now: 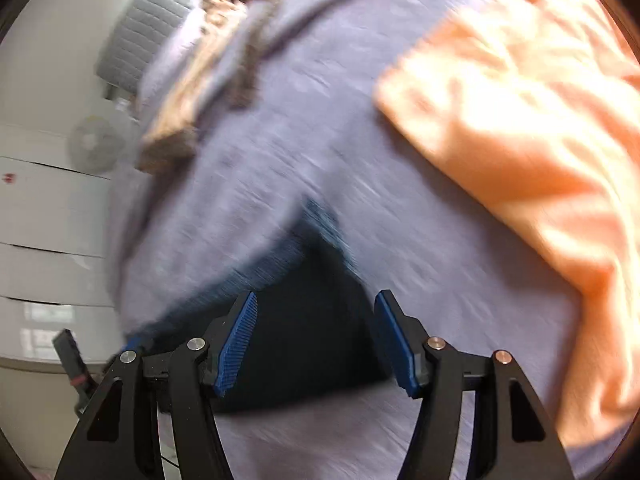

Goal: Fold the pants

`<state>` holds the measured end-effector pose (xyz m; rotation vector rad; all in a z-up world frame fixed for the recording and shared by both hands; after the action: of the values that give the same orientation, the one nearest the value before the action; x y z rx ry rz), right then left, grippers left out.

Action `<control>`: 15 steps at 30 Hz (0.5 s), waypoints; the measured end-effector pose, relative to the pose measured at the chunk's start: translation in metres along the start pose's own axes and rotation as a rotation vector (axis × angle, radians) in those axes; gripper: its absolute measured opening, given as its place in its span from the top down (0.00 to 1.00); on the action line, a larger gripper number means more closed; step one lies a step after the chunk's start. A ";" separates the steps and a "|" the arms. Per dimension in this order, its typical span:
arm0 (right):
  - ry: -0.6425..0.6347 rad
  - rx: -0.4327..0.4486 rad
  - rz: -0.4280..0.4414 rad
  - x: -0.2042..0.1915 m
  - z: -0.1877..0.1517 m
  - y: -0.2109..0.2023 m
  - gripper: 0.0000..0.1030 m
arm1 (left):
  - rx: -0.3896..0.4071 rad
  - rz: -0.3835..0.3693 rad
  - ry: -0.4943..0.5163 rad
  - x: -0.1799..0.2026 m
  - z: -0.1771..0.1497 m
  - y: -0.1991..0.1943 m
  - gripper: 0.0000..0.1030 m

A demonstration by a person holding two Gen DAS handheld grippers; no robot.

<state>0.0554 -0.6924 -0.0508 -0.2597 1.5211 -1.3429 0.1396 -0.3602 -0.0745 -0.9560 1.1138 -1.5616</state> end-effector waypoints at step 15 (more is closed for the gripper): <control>0.045 0.009 -0.157 0.016 -0.026 -0.007 0.67 | 0.040 0.115 -0.057 -0.016 0.021 0.016 0.26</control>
<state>0.0253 -0.6903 -0.0583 -0.3511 1.5582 -1.4872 0.1668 -0.3514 -0.0849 -0.8891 1.0750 -1.4504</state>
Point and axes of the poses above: each gripper's, at about its wrist camera, not at the fingertips, and y roughly the way its jaws point, x to its right, z to its top, the point moved 4 cm from there along y, roughly the way its jaws point, and after that the axes turned 8 degrees about -y, right-handed, at the moved point
